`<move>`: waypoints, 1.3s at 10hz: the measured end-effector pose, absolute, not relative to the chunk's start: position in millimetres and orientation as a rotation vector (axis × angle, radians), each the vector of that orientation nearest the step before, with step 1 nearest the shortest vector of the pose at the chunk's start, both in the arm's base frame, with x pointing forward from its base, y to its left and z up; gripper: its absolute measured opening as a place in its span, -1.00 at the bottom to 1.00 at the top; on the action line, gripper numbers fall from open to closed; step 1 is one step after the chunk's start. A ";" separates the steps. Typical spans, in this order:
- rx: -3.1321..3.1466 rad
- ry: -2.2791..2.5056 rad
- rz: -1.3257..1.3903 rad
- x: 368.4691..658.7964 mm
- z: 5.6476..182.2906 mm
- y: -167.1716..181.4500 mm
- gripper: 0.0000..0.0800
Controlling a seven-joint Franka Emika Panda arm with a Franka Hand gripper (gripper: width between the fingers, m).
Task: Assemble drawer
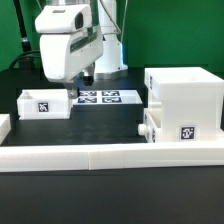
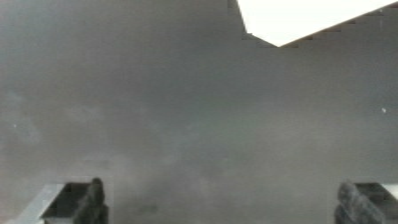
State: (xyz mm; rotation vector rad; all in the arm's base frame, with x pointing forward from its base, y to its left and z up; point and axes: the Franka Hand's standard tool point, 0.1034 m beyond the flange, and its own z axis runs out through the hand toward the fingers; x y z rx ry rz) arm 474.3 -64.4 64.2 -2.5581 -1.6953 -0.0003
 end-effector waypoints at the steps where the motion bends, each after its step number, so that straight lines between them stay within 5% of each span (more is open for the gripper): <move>1: -2.627 -1.591 -0.003 473.9 65.0 -66.0 0.62; 5: -2.919 -1.166 -0.127 441.6 78.4 -101.2 0.62; 9: -3.029 -0.772 -0.122 444.8 76.6 -96.1 0.62; 13: -3.135 -0.176 -0.186 425.9 57.8 -101.6 0.62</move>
Offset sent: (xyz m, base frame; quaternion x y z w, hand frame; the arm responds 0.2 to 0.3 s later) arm -0.0372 -0.0345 0.0200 -0.0836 0.0176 0.2739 0.9580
